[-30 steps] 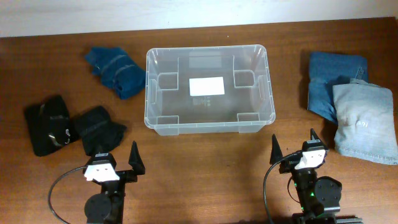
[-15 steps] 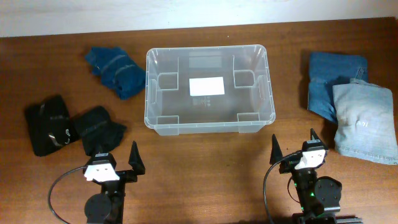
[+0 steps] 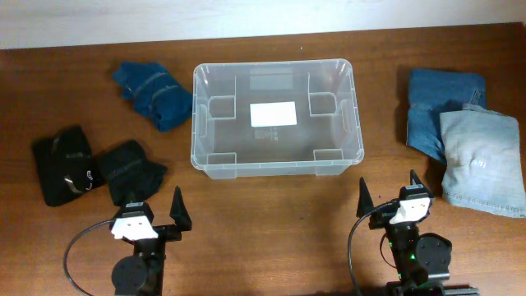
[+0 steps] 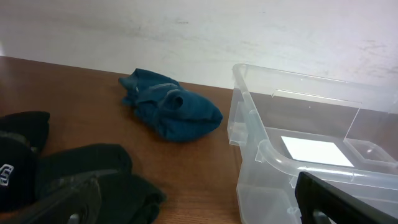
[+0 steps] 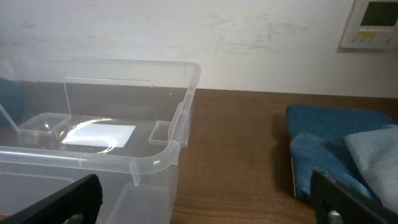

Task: Pack container

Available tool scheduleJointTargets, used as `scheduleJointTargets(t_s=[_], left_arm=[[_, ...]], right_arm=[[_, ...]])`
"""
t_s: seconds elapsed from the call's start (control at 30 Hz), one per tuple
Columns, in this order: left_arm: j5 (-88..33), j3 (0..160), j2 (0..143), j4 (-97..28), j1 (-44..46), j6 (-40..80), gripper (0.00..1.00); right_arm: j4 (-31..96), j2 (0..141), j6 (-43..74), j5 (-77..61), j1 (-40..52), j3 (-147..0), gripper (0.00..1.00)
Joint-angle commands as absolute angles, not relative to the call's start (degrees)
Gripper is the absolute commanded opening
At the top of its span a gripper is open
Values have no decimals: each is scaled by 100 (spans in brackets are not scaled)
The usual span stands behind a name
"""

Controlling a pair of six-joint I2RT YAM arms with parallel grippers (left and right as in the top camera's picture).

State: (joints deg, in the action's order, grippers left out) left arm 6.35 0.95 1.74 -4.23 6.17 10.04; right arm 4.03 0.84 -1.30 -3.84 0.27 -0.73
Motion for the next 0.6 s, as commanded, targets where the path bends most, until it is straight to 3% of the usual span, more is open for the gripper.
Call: scheduleJointTargets(t_s=[0.0,0.37,0.57], left_arm=[[576,54,154,-412,589,910,99],[576,54,154,-412,589,910,99],[576,54,154,-412,589,910,99]], right_arm=[[408,51,-104,-449,84,-32,98],[152,54,497,-126,69,-113,99],[760,510,652,8,-217,-1107,98]])
